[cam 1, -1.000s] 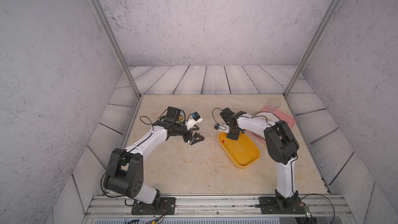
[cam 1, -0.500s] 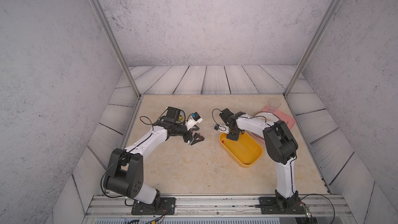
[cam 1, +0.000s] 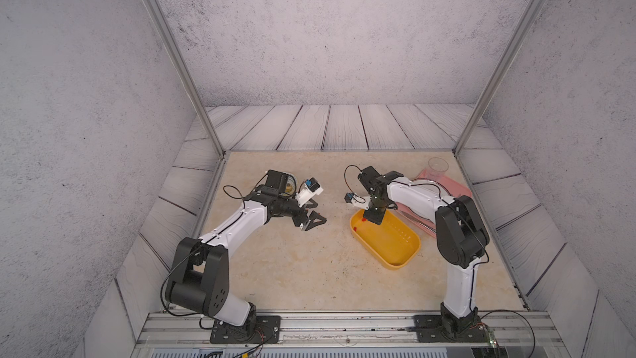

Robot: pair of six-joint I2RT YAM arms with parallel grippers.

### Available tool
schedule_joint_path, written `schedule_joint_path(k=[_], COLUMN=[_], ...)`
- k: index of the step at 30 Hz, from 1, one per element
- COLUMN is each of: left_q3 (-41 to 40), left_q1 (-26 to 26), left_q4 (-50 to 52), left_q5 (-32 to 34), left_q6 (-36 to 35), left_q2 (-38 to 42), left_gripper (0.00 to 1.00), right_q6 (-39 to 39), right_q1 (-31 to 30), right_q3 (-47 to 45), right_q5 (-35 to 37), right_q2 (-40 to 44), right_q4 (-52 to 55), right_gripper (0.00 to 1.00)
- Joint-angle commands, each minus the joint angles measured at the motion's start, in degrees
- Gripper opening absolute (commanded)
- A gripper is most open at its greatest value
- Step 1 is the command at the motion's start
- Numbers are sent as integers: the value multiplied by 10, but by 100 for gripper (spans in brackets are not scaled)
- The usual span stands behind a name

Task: Take the screw protection sleeves out of the storage box
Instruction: Pick up the screw protection sleeve from the storage box, then place the screw protection sleeve at the center of the board.

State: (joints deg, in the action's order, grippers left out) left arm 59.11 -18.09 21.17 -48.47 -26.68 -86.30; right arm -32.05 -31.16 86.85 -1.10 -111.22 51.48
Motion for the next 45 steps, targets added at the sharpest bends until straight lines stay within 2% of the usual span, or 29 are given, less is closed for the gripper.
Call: schedule_joint_path(k=[1, 5, 8, 11, 14, 18, 24, 29, 36, 40, 45], left_q3=[22, 30, 34, 34, 33, 30, 31, 33, 43, 51, 42], left_q1=[12, 48, 83, 114, 134, 139, 138, 138, 138, 135, 100], left_q4=[18, 20, 18, 18, 15, 17, 21, 32, 58, 78, 82], left_q5=[10, 1, -8, -8, 1, 17, 18, 9, -4, -14, 5], left_q6=[14, 28, 40, 43, 45, 37, 28, 18, 15, 9, -10], left_q2=[18, 23, 25, 29, 35, 41, 48, 49, 50, 49, 38], left_gripper=[87, 87, 88, 88, 89, 89, 91, 93, 99, 97, 92], right_q6=[6, 4, 42, 71, 97, 126, 158, 165, 166, 161, 115], right_q1=[2, -2, -22, -60, -90, -99, -104, -106, -102, -87, -36], right_q3=[15, 49, 67, 99, 153, 219, 272, 295, 294, 282, 156], right_q5=[-68, -169, -215, -187, -124, -80, -64, -74, -87, -107, -174], right_q2=[46, 71, 57, 11, -53, -139, -216, -246, -212, -160, -16], right_q4=[44, 58, 13, -22, -27, -28, -40, -30, -7, 20, 10], right_gripper=[0, 0, 0, 0, 0, 1, 5, 15, 33, 35, 37])
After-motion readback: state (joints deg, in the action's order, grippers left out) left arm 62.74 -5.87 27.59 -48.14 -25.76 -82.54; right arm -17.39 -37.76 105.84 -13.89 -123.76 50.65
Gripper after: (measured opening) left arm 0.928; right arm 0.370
